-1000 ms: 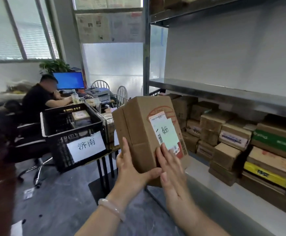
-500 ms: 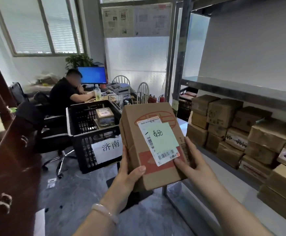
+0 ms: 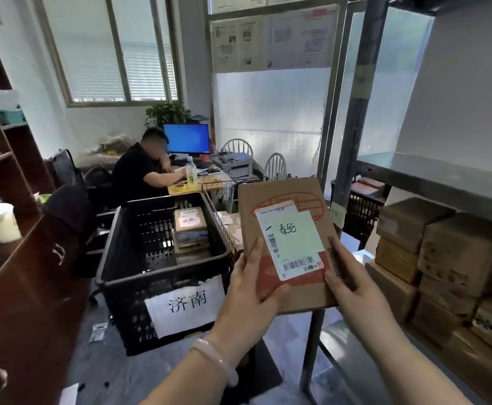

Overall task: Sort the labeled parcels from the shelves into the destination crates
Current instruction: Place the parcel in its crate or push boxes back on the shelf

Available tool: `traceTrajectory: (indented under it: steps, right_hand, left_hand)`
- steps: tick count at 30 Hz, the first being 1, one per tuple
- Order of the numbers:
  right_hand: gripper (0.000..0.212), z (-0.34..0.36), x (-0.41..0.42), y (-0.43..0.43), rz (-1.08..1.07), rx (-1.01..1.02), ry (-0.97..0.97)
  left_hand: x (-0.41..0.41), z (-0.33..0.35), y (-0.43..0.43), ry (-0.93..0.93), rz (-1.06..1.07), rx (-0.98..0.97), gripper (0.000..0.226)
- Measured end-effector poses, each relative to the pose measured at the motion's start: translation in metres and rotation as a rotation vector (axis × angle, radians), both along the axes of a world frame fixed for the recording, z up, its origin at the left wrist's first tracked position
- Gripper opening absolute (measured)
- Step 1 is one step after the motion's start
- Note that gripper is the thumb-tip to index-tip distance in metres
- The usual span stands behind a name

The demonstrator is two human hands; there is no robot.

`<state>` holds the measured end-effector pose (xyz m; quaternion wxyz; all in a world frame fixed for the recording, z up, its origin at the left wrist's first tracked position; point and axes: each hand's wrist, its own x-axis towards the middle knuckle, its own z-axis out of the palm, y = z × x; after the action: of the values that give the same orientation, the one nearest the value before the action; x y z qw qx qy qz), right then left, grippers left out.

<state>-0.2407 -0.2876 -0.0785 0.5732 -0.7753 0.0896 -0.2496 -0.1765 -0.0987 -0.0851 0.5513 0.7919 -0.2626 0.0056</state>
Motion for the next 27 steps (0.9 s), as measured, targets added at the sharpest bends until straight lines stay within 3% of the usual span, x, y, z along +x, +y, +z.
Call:
traceTrajectory:
  steps: [5,14,20,27]
  right_hand:
    - [0.069,0.028,0.079,-0.058,0.071,-0.077,-0.029]
    - [0.078,0.049,0.211,-0.098,0.167,-0.18,-0.039]
    - [0.077,0.053,0.298,-0.12,0.164,-0.231,0.002]
    - [0.075,0.014,0.379,-0.15,0.094,-0.306,0.21]
  left_hand:
    - [0.079,0.021,-0.065,-0.034,0.043,-0.101,0.09]
    - [0.205,0.045,-0.096,-0.061,0.145,-0.029,0.09]
    - [0.286,0.043,-0.114,0.049,0.109,-0.049,0.098]
    - [0.372,-0.01,-0.148,0.28,0.006,-0.011,0.101]
